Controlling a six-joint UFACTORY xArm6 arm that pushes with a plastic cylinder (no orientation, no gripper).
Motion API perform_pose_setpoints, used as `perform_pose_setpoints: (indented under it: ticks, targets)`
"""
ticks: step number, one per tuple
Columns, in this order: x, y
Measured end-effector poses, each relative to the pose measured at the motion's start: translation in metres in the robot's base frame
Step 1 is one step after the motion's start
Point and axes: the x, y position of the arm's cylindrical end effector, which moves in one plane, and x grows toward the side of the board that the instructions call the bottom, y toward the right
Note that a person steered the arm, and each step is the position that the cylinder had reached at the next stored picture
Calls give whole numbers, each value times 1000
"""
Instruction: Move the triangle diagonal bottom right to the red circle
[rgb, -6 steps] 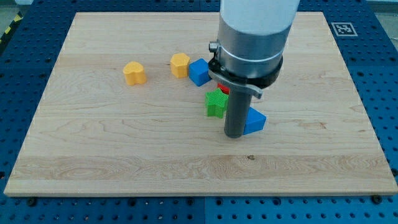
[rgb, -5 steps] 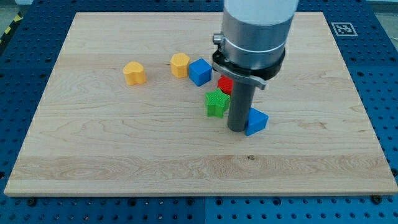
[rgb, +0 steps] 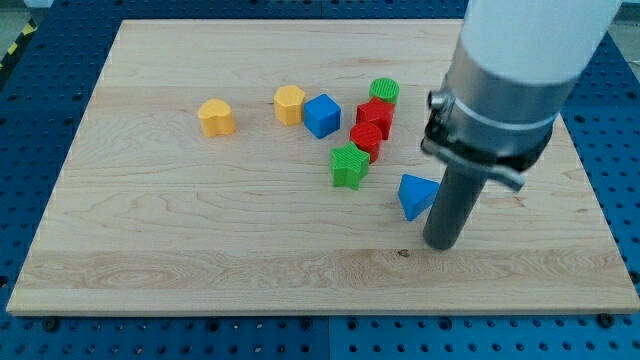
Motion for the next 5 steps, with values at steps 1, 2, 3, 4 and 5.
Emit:
perform_pose_setpoints:
  ticks: [1,2,3,4,5]
  targets:
    - [-9,-19]
    - [-25,-11]
    - [-28,-3]
    - [-43,-3]
    - [-19,-17]
